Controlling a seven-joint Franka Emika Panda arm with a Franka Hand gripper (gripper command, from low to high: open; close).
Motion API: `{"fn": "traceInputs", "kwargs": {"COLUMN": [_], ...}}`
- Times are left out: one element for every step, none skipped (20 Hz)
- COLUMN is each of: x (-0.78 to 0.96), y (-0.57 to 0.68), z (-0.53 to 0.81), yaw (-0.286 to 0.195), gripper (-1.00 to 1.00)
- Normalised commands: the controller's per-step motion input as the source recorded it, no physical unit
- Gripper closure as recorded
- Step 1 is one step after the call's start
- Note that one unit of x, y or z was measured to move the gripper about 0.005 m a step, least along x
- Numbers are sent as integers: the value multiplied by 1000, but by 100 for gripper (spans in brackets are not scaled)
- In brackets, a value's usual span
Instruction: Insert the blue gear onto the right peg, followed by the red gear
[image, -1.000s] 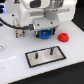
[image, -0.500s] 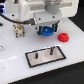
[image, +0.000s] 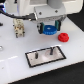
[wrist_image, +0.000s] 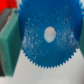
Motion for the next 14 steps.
{"fn": "traceInputs", "kwargs": {"x": [771,737,744,752,775,783,809,811,786,762,732,789,758,704], "y": [-69,-116,-112,-97,-82,-83,-83,-99,-115,-119,-133,-132,-118,-55], "z": [368,360,350,307,279,231,221,194,94,59,35,34,33,4], "yaw": [0,0,0,0,0,0,0,0,0,0,0,0,0,0], "gripper": [100,100,100,100,100,100,100,100,100,100,100,100,100,100]}}
